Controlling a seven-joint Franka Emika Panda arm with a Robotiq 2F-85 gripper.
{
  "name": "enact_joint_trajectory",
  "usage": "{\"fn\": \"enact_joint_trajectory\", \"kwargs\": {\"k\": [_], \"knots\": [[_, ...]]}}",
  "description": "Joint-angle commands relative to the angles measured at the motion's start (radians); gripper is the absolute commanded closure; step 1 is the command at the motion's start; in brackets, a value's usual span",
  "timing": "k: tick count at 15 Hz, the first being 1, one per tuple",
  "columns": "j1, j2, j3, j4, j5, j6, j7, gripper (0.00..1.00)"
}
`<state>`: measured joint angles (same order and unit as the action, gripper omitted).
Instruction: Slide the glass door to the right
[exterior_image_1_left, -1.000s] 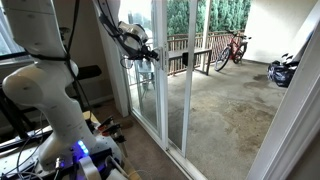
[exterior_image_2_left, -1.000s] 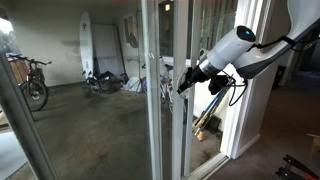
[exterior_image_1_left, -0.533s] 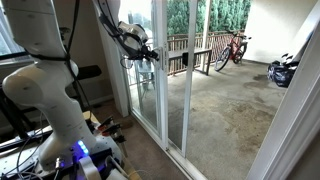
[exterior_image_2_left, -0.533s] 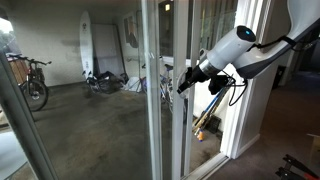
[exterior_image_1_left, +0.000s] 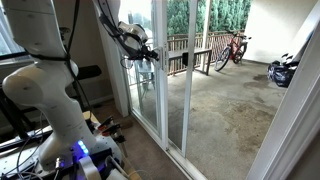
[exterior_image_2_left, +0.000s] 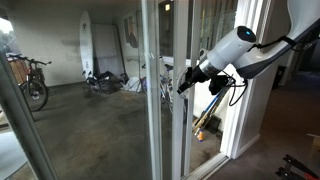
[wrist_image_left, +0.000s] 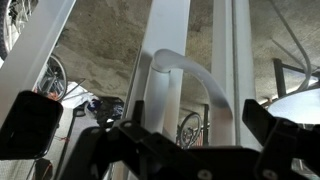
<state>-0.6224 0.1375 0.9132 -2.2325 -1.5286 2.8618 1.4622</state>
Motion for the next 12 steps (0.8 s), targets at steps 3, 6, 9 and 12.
{"fn": "enact_joint_trajectory", "kwargs": {"k": [3,6,9,12], "knots": [[0.020,0.006,0.003,0.016,-0.227,-0.004,0.124,0.00],[0.023,0.009,0.003,0.021,-0.304,-0.011,0.188,0.00],[0.026,0.009,0.010,0.037,-0.430,-0.036,0.321,0.00],[0.046,0.041,0.024,0.050,-0.581,-0.145,0.490,0.00]]}}
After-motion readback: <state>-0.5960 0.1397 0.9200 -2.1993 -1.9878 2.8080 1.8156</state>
